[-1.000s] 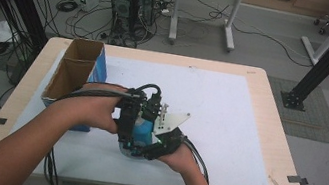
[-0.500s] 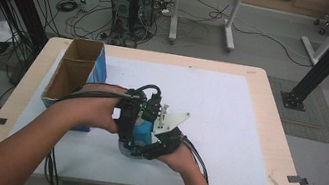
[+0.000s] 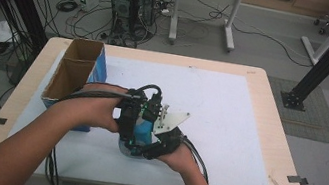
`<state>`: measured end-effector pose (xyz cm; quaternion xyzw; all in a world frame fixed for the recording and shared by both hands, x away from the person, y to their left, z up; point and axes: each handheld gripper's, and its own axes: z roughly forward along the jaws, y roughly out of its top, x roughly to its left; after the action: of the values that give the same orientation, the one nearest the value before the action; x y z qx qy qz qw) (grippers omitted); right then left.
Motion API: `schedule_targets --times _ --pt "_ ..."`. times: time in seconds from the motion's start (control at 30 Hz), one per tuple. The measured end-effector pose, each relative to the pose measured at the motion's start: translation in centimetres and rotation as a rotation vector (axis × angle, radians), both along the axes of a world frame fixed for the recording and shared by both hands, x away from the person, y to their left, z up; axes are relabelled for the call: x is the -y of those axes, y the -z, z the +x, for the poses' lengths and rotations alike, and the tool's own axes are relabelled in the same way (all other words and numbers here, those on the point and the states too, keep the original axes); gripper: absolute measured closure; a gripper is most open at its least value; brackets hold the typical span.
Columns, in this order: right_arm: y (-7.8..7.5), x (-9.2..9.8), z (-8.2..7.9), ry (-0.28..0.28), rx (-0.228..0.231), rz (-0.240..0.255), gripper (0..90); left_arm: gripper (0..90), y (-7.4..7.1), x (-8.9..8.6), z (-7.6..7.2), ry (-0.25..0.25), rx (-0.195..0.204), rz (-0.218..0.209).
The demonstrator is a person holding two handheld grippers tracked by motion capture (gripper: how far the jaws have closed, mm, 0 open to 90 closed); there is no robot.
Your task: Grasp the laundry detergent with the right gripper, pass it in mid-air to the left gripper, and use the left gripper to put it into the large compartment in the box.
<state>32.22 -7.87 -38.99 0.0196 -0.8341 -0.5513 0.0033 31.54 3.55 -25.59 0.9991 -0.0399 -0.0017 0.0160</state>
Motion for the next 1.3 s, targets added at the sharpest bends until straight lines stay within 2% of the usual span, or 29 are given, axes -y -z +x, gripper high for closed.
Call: schedule_targets --times 0.03,0.07,0.27,0.33,0.37,0.4,0.47,0.5,0.53,0.57,0.63,0.67,0.73,0.77,0.87,0.93,0.97,1.0,1.03,1.1,1.13,1.2,1.23,1.3 --pt "0.0 0.0 0.0 -0.002 -0.002 -0.002 45.1 27.8 0.0 0.1 0.0 0.008 0.01 0.007" --pt "0.0 0.0 -0.1 0.002 -0.003 -0.002 45.1 30.4 0.0 0.1 0.0 0.011 0.005 0.009" --pt "-0.1 -0.1 -0.1 0.003 -0.007 -0.004 45.1 31.1 0.0 0.1 -0.1 0.009 0.013 0.009" --pt "0.0 -0.1 -0.1 0.0 0.004 0.002 45.1 34.9 -0.1 0.0 -0.2 -0.013 -0.007 0.017" --pt "0.0 -0.2 -0.2 0.0 0.001 0.001 45.1 35.1 -0.1 0.1 -0.1 0.001 0.018 0.011" --pt "-0.1 -0.2 -0.3 0.003 -0.016 -0.001 45.1 35.2 -0.1 0.1 -0.1 -0.007 0.014 0.014" --pt "-0.1 -0.2 -0.2 0.0 -0.01 -0.006 45.1 37.1 -0.1 0.2 -0.1 0.0 0.016 0.019" --pt "-0.1 -0.2 -0.2 0.0 -0.005 -0.006 45.1 37.4 0.0 0.2 -0.3 -0.033 -0.007 0.025" --pt "-0.1 -0.2 -0.1 -0.005 -0.002 -0.011 45.1 37.9 0.0 0.2 -0.3 -0.025 -0.008 0.027" --pt "-0.1 -0.1 0.1 -0.015 0.026 -0.018 45.1 38.0 -0.1 0.3 -0.1 -0.002 0.001 0.027" --pt "-0.1 -0.1 0.0 -0.017 0.0 -0.023 45.2 38.1 -0.1 0.3 -0.1 0.002 0.019 0.03" --pt "-0.1 -0.1 0.0 -0.019 0.003 -0.015 45.2 38.3 -0.2 0.3 -0.1 -0.002 0.025 0.029" --pt "-0.1 -0.1 -0.1 -0.023 -0.014 -0.005 45.2 38.6 -0.2 0.4 -0.1 -0.023 0.011 0.034" --pt "-0.1 -0.2 0.1 -0.024 0.011 -0.004 45.2 38.7 -0.2 0.4 -0.1 -0.025 0.012 0.034" --pt "-0.2 -0.1 -0.2 -0.025 -0.025 -0.003 45.1 38.9 -0.3 0.4 -0.1 -0.029 0.008 0.029" --pt "-0.2 0.0 -0.1 -0.025 -0.023 0.0 45.0 39.0 -0.4 0.5 -0.1 -0.027 0.007 0.031" --pt "-0.3 0.0 -0.1 -0.03 -0.018 0.0 44.9 39.0 -0.5 0.5 -0.2 -0.034 0.001 0.033" --pt "-0.3 0.1 -0.1 -0.038 -0.028 0.005 44.6 39.1 -0.5 0.5 -0.3 -0.056 -0.022 0.031" --pt "-0.3 0.0 -0.1 -0.046 -0.022 0.016 44.4 39.1 -0.6 0.6 -0.2 -0.031 -0.007 0.034" --pt "-0.4 0.0 -0.3 -0.028 -0.032 0.018 43.7 39.2 -0.7 0.5 -0.4 -0.052 -0.023 0.032" --pt "-0.4 0.1 -0.4 -0.029 -0.037 0.02 43.0 39.2 -0.9 0.6 -0.3 -0.03 -0.019 0.029" --pt "-0.6 0.2 -0.5 -0.02 -0.048 0.026 42.2 39.3 -1.1 0.6 -0.4 -0.024 -0.015 0.023" --pt "-0.6 0.2 -0.2 -0.013 -0.014 0.054 41.6 39.3 -1.2 0.5 -0.6 -0.036 -0.021 0.021" --pt "-0.7 0.4 -0.3 -0.007 -0.051 0.047 33.6 39.3 -1.4 0.5 -0.5 -0.024 -0.01 0.021"
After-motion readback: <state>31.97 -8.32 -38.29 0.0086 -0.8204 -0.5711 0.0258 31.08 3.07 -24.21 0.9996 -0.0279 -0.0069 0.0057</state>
